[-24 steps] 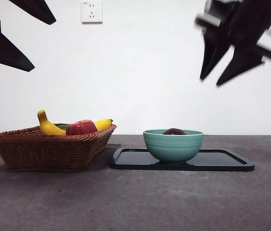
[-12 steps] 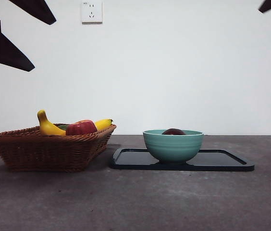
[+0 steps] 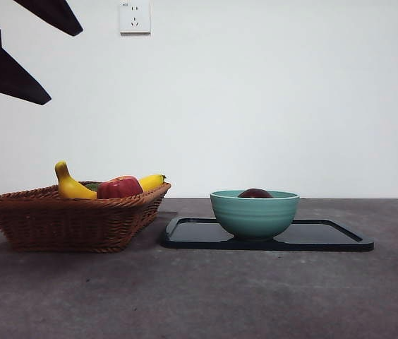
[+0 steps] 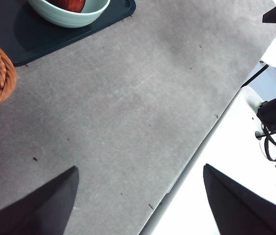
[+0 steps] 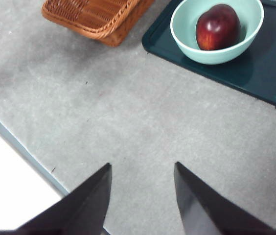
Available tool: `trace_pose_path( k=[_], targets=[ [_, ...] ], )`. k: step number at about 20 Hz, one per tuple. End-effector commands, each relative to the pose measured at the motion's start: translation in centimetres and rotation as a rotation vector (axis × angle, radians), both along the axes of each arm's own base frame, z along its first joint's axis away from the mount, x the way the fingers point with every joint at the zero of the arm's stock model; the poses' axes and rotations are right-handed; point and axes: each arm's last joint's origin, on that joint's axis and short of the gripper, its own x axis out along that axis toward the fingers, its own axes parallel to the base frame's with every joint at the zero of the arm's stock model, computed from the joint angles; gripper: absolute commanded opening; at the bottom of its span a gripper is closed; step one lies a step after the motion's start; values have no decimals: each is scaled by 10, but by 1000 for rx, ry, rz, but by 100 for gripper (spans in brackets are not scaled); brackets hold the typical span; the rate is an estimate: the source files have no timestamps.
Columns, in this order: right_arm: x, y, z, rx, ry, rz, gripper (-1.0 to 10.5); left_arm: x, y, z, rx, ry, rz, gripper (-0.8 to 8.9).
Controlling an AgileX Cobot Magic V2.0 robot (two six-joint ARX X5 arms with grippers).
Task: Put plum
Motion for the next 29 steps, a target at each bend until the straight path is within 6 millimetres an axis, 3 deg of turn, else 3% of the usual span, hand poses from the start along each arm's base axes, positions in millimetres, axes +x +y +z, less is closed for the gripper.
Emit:
trace_pose_path(
  k=[1, 9, 16, 23, 29],
  targets=[
    [1, 1, 3, 14, -7, 1, 204, 1, -2, 3, -8, -11, -8, 405],
    [1, 1, 3, 19, 0, -5, 204, 2, -7, 7, -59, 10, 26, 404],
    [1, 1, 3, 20, 2, -7, 204, 20, -34, 35, -144, -86, 172, 404],
    [1, 1, 3, 26, 9, -14, 204, 87, -93, 60, -48, -65, 196, 404],
    [0, 1, 2, 29, 34, -26, 204, 150, -150, 43, 55, -33, 193, 401]
  ],
)
